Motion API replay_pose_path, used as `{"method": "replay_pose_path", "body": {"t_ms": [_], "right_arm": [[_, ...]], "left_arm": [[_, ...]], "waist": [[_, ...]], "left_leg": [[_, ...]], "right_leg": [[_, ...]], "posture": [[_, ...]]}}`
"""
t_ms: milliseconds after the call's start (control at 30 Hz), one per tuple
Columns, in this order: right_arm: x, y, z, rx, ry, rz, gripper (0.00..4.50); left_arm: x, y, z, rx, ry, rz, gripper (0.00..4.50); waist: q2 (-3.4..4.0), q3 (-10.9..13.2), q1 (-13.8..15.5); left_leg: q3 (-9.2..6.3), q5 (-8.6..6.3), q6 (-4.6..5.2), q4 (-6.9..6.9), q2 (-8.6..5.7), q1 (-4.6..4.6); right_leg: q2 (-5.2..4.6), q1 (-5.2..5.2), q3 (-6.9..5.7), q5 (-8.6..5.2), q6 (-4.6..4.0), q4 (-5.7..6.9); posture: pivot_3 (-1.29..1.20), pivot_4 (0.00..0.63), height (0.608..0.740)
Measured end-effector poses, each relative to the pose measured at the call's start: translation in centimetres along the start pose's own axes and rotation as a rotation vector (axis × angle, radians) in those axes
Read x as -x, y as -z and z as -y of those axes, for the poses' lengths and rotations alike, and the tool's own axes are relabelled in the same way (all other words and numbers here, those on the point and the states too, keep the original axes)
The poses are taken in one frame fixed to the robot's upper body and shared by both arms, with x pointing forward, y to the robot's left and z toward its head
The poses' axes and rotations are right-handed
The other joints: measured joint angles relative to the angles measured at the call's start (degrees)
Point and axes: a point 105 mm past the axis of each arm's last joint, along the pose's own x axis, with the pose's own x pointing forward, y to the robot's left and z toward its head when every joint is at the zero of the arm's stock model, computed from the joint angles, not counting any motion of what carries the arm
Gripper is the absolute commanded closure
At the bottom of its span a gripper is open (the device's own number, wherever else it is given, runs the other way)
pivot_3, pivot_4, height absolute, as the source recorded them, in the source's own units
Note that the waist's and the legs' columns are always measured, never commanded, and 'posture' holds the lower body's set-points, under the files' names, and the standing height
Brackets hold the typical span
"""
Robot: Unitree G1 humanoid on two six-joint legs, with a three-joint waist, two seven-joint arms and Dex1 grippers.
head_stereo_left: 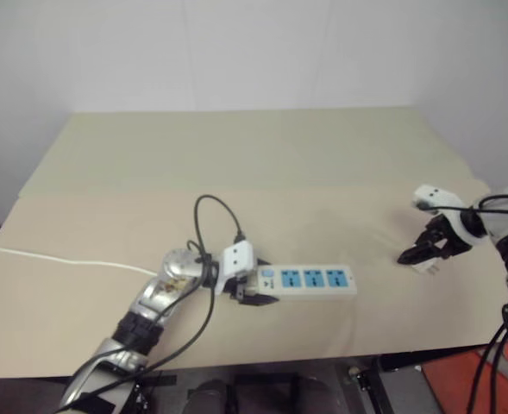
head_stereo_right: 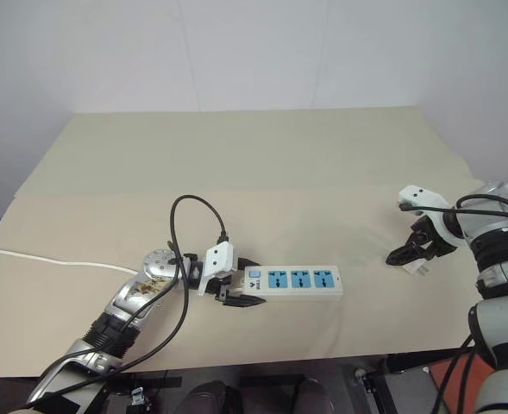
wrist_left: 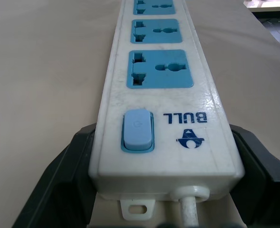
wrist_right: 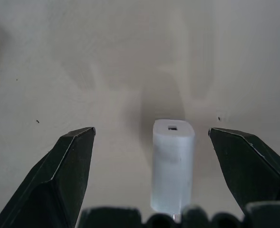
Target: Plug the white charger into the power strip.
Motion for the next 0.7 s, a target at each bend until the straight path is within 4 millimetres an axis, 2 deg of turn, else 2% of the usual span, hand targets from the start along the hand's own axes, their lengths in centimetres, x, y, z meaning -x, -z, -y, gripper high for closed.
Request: {"method": "replay_pose_path", "body": {"t_ms": [400, 500, 700], "right_arm": [[-1.2, 0.3, 0.4, 0.005, 0.011, -0.026, 0.00], [-1.4, 0.4, 0.4, 0.002, 0.007, -0.031, 0.54], [-1.7, 0.4, 0.3, 0.012, 0.001, -0.035, 2.56]], "left_arm": [[0.1, -0.1, 0.0, 0.003, -0.008, -0.004, 1.19], [0.1, 0.0, 0.0, 0.003, -0.012, -0.006, 1.19], [0.3, -0.1, 0.0, 0.009, -0.018, -0.012, 1.19]], "waist": [[0.01, 0.00, -0.05], [0.01, 0.00, -0.16], [0.01, -0.01, -0.31]], "left_leg": [[0.00, 0.02, -0.03, 0.00, -0.01, 0.04], [0.01, 0.03, -0.04, 0.00, -0.01, 0.05], [0.00, 0.04, -0.07, -0.02, -0.01, 0.06]], "right_leg": [[0.01, 0.08, -0.02, 0.00, 0.01, 0.00], [0.01, 0.08, -0.03, 0.00, 0.01, 0.00], [0.02, 0.09, -0.02, -0.01, 0.02, 0.00]], "posture": [[0.00, 0.150, 0.740], [0.00, 0.150, 0.740], [0.00, 0.150, 0.740]]}}
